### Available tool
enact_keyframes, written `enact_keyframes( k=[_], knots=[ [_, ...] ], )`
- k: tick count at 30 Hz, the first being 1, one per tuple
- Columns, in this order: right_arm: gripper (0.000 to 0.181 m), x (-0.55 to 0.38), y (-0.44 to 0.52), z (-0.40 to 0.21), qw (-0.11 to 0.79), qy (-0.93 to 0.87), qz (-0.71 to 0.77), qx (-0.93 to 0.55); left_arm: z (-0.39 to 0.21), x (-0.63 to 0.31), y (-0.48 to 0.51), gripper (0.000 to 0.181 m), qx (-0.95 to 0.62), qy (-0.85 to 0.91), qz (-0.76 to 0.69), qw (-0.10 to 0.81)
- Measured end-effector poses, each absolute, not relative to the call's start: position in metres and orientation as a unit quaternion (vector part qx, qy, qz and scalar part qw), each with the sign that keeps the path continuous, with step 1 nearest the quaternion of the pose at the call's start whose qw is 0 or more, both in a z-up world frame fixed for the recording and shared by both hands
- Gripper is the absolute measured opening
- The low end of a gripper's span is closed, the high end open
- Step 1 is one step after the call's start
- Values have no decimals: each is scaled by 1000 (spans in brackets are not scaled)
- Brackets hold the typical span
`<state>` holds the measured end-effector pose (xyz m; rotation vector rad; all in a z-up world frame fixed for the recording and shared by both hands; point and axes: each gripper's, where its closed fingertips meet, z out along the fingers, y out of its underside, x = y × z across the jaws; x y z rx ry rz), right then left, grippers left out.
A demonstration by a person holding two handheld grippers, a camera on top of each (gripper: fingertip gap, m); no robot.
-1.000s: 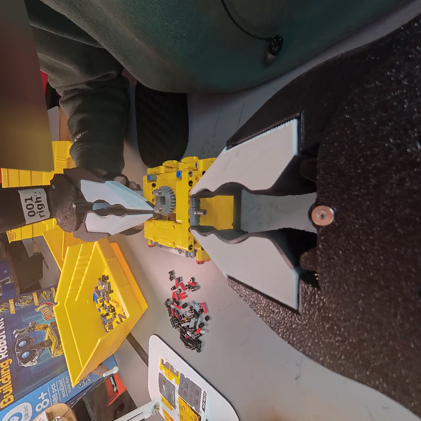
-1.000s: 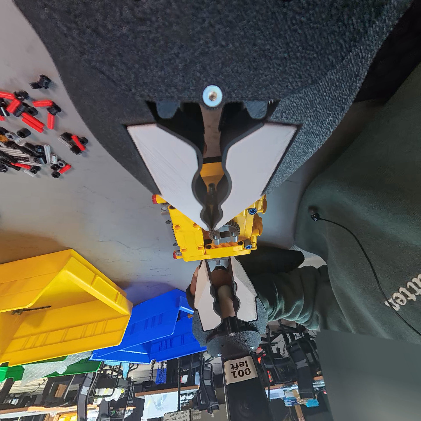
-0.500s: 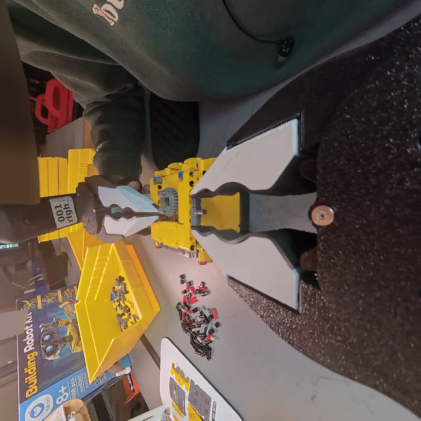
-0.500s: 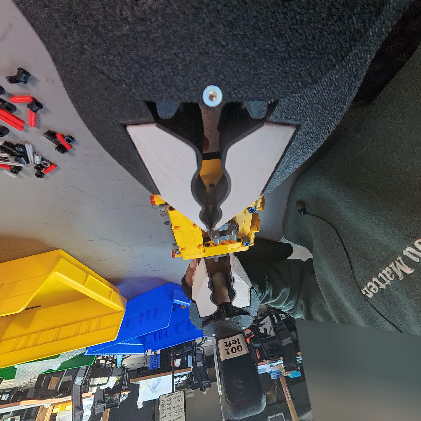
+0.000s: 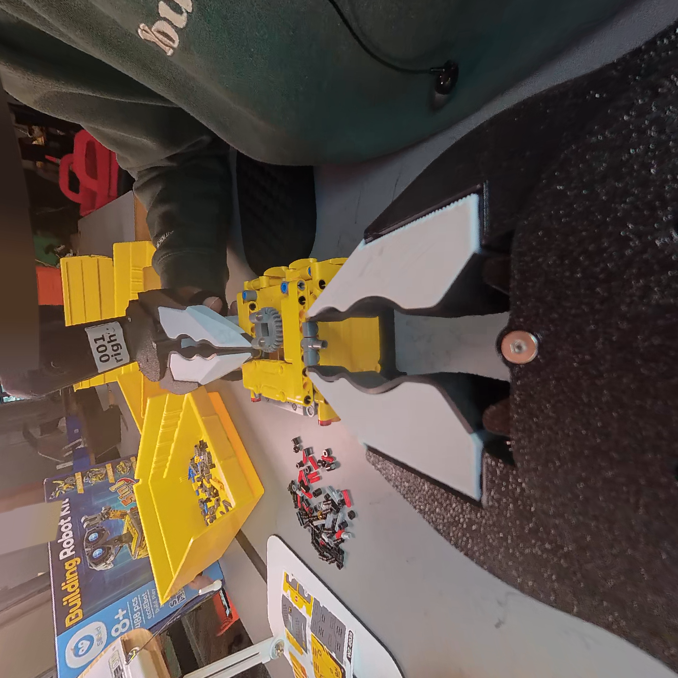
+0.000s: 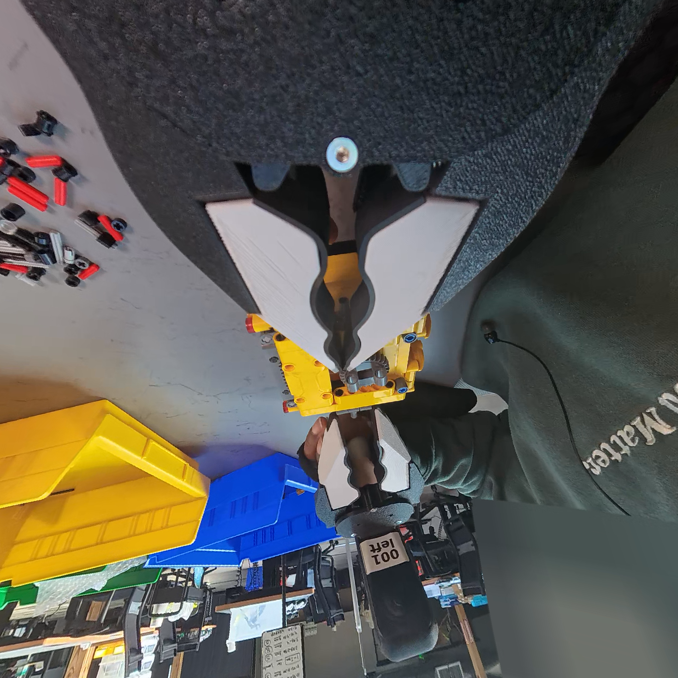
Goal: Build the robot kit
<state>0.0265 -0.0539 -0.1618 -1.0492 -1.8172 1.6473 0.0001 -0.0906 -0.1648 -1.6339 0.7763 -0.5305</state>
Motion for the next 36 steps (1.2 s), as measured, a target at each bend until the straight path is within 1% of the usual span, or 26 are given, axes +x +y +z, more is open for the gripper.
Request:
enact_keyframes(
  k=[6,21,29,32,33,34,36],
  knots=[
    [0,26,-55,-162,237,-662,599,-382,-166,1,-91,23,-707,339,-210,584],
    [0,28,-56,-162,226,-656,615,-376,-165,5,-93,23,-694,336,-256,583],
    [1,28,-55,-160,223,-659,612,-376,-166,-1,-96,39,-693,343,-254,581],
    [10,28,-54,-158,236,-669,589,-388,-175,-21,-89,52,-714,320,-251,570],
    [21,27,-51,-154,248,-663,583,-399,-180,-28,-86,56,-724,312,-250,562],
    [28,27,-49,-149,258,-655,579,-411,-185,-32,-84,58,-732,305,-254,554],
    [50,29,-47,-142,275,-641,563,-442,-190,-33,-81,60,-739,294,-269,544]
  ],
)
